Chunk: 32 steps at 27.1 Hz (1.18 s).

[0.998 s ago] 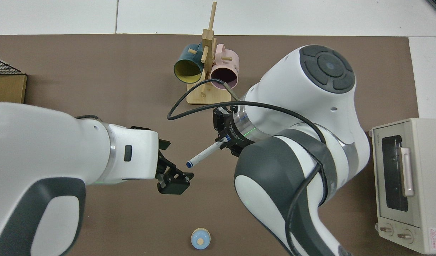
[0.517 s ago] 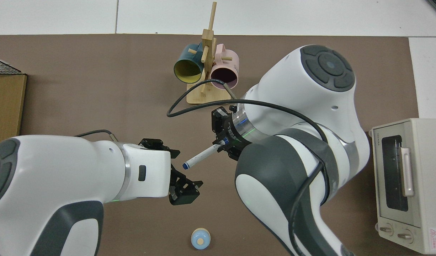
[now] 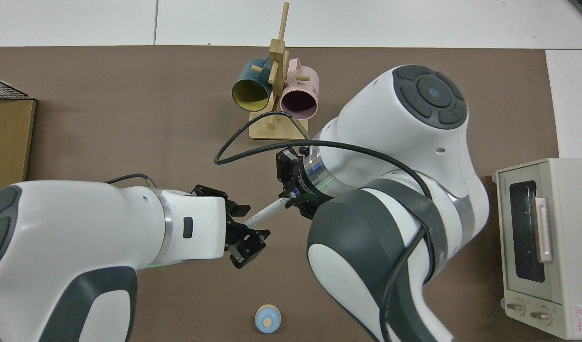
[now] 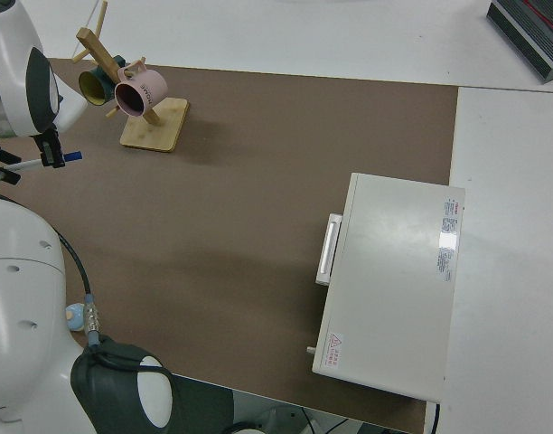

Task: Put markers into pen holder
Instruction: 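Close the left gripper on the marker's capped end beside the right gripper, then open the right gripper and withdraw while the left gripper pulls the marker away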

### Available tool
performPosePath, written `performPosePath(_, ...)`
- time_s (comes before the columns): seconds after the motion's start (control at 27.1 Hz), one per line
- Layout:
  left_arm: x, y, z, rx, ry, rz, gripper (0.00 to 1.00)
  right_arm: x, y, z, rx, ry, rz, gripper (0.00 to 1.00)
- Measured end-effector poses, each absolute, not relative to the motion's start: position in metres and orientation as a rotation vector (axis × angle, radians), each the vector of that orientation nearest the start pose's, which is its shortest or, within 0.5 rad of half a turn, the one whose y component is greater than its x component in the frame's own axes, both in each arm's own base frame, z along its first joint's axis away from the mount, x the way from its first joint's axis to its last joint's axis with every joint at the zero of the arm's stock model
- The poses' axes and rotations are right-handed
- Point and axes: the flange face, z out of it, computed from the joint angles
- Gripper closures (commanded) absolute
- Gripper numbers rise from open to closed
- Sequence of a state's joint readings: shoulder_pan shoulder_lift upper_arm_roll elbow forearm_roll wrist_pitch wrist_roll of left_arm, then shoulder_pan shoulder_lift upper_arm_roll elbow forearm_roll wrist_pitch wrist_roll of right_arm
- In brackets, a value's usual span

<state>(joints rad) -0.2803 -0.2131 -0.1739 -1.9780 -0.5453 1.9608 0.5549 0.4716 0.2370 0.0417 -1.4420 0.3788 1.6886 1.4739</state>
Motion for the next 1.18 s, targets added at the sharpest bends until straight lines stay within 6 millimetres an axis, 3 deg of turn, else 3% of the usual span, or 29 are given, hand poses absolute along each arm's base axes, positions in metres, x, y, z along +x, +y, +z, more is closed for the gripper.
performPosePath(0.26, 0.446, -0.264, 0.584, -3.302, 1.436, -0.396, 1.0, 0.535, 0.341, 0.564, -2.533, 1.385, 0.465, 1.0)
performPosePath(0.44, 0.446, -0.264, 0.584, -3.308, 1.426, -0.394, 1.0, 0.535, 0.341, 0.564, -2.533, 1.385, 0.465, 1.0)
performPosePath(0.48, 0.446, -0.264, 0.584, -3.309, 1.426, -0.393, 1.0, 0.535, 0.341, 0.564, -2.533, 1.385, 0.465, 0.68)
performPosePath(0.52, 0.446, -0.264, 0.584, -3.309, 1.425, -0.393, 1.0, 0.535, 0.341, 0.564, -2.533, 1.385, 0.465, 0.03)
performPosePath(0.92, 0.446, -0.263, 0.581, -3.313, 1.415, -0.379, 1.0, 0.532, 0.34, 0.573, -2.578, 1.253, 0.432, 0.0)
performPosePath(1.03, 0.446, -0.262, 0.58, -3.304, 1.411, -0.365, 1.0, 0.538, 0.323, 0.583, -2.604, 1.147, 0.383, 0.0)
performPosePath(1.18, 0.446, -0.259, 0.576, -3.285, 1.405, -0.343, 1.0, 0.552, 0.28, 0.595, -2.653, 0.999, 0.317, 0.0)
